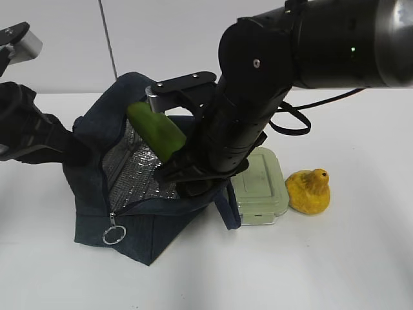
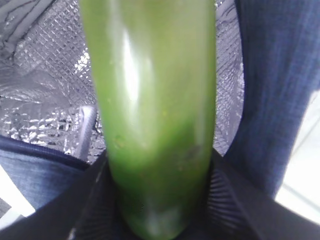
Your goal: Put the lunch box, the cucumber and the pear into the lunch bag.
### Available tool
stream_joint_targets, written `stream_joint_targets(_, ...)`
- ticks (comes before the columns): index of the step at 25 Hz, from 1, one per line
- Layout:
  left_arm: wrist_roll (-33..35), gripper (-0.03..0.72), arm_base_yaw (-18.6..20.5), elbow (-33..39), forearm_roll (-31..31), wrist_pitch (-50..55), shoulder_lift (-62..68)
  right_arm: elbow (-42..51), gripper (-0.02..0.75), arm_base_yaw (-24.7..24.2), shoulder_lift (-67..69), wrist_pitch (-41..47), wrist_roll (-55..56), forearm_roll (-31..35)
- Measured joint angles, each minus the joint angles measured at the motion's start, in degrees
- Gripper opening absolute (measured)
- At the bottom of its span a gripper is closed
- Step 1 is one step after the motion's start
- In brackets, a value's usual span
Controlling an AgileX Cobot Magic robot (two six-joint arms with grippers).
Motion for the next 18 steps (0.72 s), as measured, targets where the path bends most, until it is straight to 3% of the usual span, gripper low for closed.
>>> stream_joint_targets(7,0.00,0.001,0.00,0.00,0.00,0.00,0.00,-0.13,0.410,0.00,0.22,1.02,-1.85,-0.23)
stream_joint_targets(11,0.00,0.001,0.00,0.00,0.00,0.06,0.00,-0.35,0.612,0.00,0.22,1.14,-3.76,-0.23)
stream_joint_targets(12,0.00,0.001,0.00,0.00,0.00,0.06,0.00,-0.65,0.631,0.00,0.22,0.91,-4.63,-0.23)
stream_joint_targets(18,0.00,0.001,0.00,0.00,0.27,0.00,0.00,-2.82,0.630,0.00,-1.47,-0.59,-5.90,0.04)
